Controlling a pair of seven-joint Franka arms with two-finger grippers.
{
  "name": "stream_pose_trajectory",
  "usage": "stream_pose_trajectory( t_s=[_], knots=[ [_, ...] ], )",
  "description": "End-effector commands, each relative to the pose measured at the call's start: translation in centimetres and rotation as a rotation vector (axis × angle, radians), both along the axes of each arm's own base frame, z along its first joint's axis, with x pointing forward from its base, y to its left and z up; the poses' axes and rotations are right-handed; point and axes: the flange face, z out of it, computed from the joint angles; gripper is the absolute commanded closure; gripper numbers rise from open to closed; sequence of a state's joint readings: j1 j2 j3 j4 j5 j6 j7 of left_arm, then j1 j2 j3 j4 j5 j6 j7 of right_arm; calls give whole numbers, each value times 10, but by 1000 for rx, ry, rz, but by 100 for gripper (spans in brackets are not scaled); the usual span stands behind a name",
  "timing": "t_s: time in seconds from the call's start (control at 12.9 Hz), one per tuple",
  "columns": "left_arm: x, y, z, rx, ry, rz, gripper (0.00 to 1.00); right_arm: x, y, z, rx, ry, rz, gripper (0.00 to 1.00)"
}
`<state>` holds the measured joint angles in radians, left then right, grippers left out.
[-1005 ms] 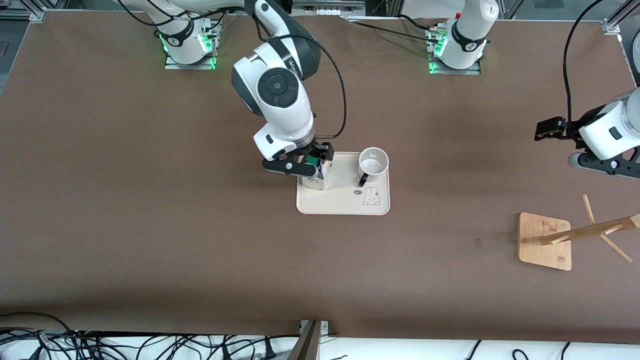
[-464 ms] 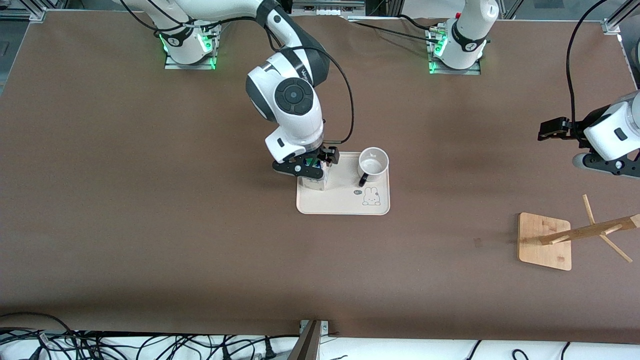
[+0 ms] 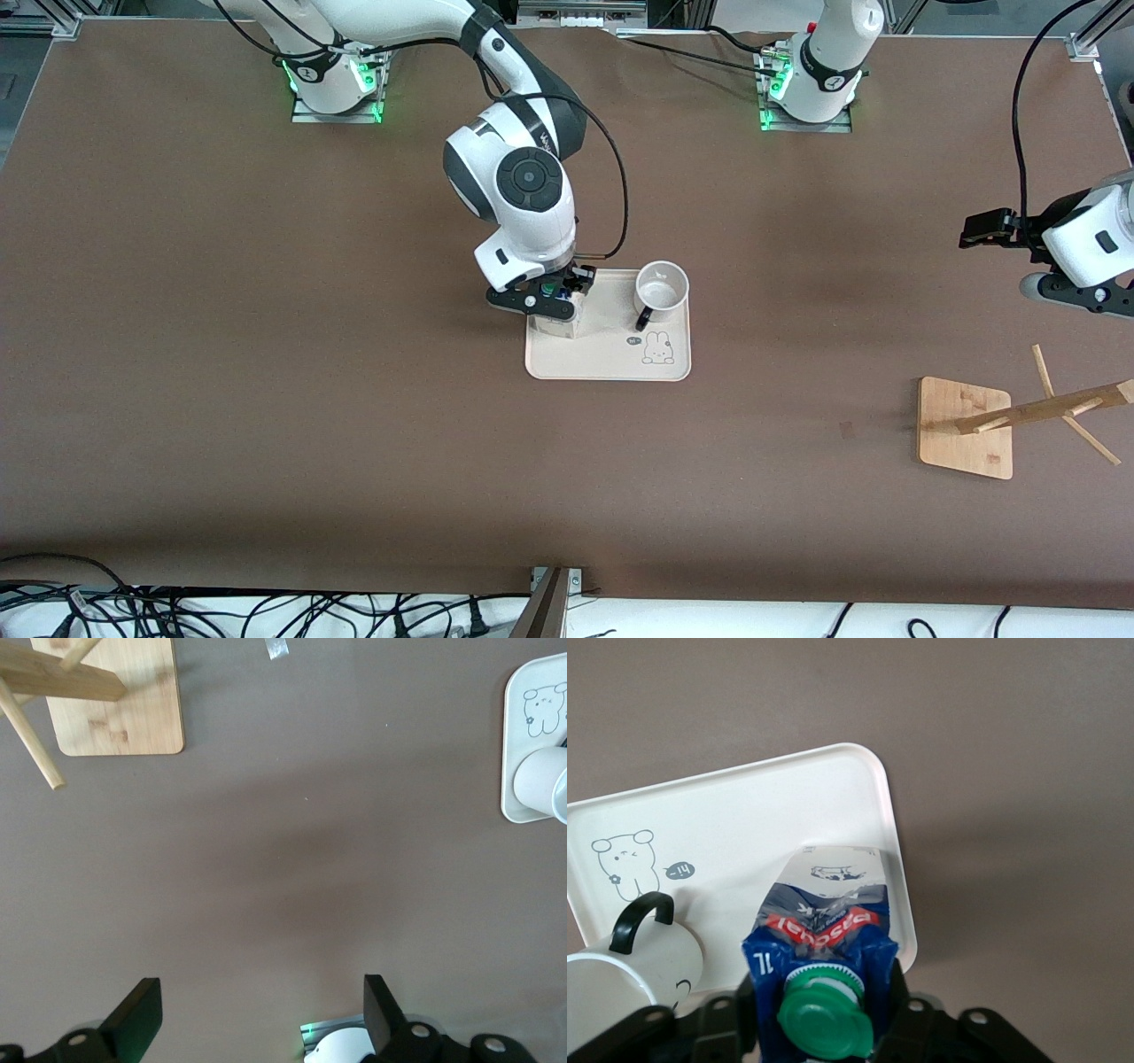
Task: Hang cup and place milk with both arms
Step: 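Move the carton with the right gripper while the left gripper nears the mug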
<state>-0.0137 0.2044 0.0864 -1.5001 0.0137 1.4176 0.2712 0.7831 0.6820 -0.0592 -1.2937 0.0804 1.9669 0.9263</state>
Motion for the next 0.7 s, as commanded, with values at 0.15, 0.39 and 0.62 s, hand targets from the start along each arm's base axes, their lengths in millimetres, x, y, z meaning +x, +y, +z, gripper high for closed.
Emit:
stream_pose_trajectory(
  t_s=[0.15,0.39,0.62],
  knots=[
    [-1,-4,-2,-61,16,-37,0,12,-35,54,-10,14,37,66],
    [5,-14,-14,-73,31,-64,0,40,-103,102,5,42,137,66],
    [17,-47,-33,-123,30,-97,0,70,-181,115,-1,94,243,66]
  ],
)
